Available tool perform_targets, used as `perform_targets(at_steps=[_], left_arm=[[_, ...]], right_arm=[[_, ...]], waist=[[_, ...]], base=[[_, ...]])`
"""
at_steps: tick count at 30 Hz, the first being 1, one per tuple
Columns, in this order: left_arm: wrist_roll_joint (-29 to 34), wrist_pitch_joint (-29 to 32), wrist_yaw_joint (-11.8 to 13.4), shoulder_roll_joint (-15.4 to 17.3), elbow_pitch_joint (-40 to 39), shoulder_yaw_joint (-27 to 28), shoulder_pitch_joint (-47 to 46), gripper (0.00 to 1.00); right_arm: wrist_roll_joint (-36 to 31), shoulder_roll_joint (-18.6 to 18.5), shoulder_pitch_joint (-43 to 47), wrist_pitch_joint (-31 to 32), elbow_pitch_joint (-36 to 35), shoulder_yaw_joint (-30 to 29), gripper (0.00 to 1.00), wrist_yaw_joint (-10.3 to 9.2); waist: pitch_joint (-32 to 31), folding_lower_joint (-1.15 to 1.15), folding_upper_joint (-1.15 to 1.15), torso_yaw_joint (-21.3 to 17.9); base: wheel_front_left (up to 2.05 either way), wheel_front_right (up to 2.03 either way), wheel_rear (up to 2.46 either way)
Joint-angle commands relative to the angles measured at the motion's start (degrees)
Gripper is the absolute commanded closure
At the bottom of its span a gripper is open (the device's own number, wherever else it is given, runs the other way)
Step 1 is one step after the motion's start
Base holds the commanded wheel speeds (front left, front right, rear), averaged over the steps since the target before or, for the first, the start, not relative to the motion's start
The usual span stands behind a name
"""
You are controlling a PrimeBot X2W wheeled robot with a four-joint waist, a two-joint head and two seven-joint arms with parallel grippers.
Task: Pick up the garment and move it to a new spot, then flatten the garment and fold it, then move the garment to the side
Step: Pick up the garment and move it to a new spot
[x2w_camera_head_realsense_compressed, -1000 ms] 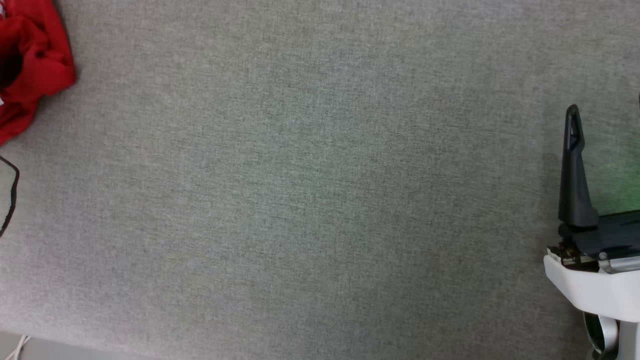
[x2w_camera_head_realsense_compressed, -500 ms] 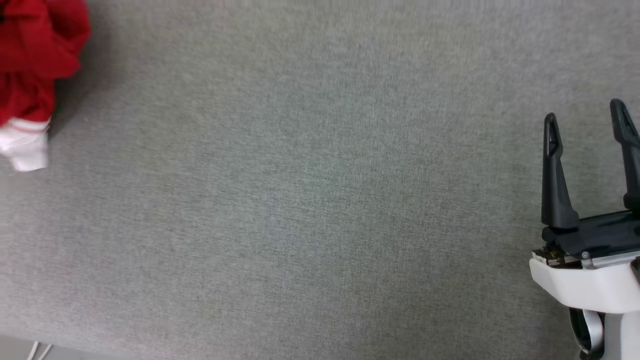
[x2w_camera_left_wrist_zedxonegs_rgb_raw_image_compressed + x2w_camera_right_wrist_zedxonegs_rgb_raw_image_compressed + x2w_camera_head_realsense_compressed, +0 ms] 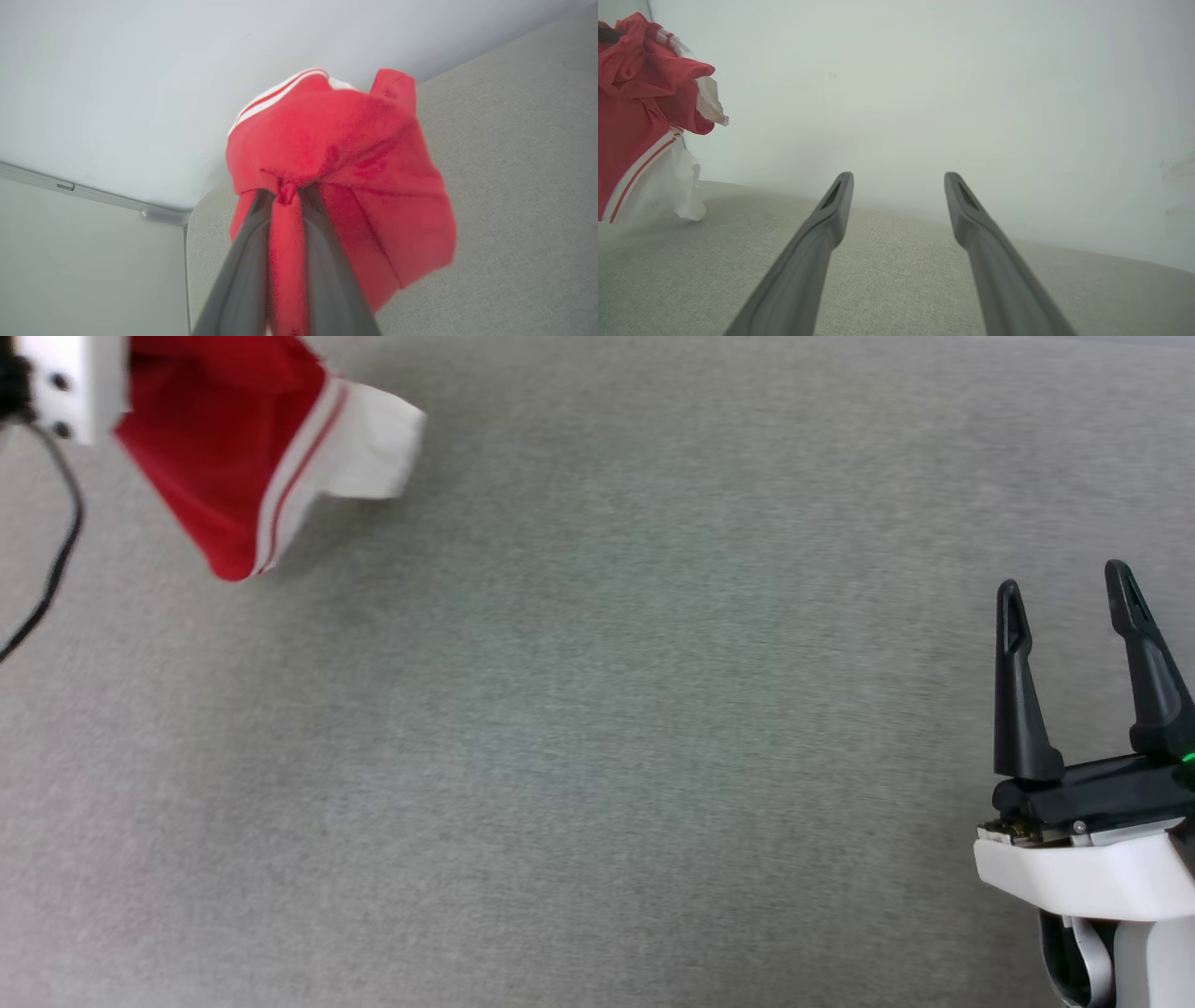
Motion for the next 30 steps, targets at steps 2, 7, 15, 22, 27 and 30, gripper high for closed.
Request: perform_targets(at_steps=[2,7,15,22,27,30], left_arm=[[0.59,0.39,0.01,-0.61,-2.15,-1.31,-1.63,1.00],[0.14,1.06,0.01,-2.84,-5.78,-5.10,-4.16,1.00],[-0.45,0.38,0.02,-6.53,-9.02,-10.78,-3.98,1.00],[-1.34,-3.43,0.02,-10.02,-10.10,-16.71,2.17,1.00],[-1.25,-7.03,0.01,-13.15,-9.23,-22.74,8.23,1.00],[-1.95,-8.89,0.02,-14.88,-7.91,-26.33,11.57,1.00]], right_arm=[[0.85,0.20,0.61,-0.11,0.24,-0.03,0.00,-0.04],[2.51,0.19,0.55,-0.12,0.83,-0.16,0.00,-0.04],[4.41,0.19,1.32,-0.12,1.56,0.01,0.00,-0.04],[5.49,0.20,2.01,-0.12,1.61,-0.44,0.00,-0.04],[5.57,0.20,2.12,-0.11,1.75,-0.80,0.00,-0.04],[5.36,0.19,2.10,-0.12,1.84,-1.08,0.00,-0.04]], waist=[[-1.47,0.01,0.00,-2.41],[-2.60,0.01,0.00,-6.49],[-3.52,0.01,0.00,-13.94],[-3.06,0.01,0.00,-18.03],[-2.47,0.01,0.00,-19.01],[-2.20,0.01,0.00,-19.08]], base=[[0.00,0.00,0.00],[0.00,0.00,0.00],[0.00,0.00,0.00],[0.00,0.00,0.00],[0.00,0.00,0.00],[0.00,0.00,0.00]])
